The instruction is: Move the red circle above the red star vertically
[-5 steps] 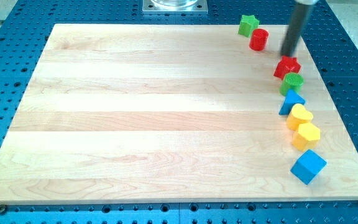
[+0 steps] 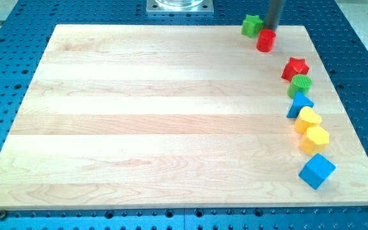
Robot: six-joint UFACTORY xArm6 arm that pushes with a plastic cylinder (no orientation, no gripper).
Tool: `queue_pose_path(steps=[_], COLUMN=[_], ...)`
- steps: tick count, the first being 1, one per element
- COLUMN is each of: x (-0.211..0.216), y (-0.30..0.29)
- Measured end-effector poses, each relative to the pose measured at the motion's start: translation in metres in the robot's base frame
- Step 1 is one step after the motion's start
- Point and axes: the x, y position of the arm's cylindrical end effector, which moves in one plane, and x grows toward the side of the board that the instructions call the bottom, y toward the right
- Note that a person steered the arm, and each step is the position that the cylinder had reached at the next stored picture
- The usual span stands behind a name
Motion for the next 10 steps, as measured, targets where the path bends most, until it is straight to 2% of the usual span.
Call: queue_pose_path(steps=[1,3,5,6,7,9,10], x=[0.047,0.053,0.085,0.114,0.128,0.072,0.068], y=[0.001,-0.024,-0.024,-0.053,-0.018,-0.007,-0.003])
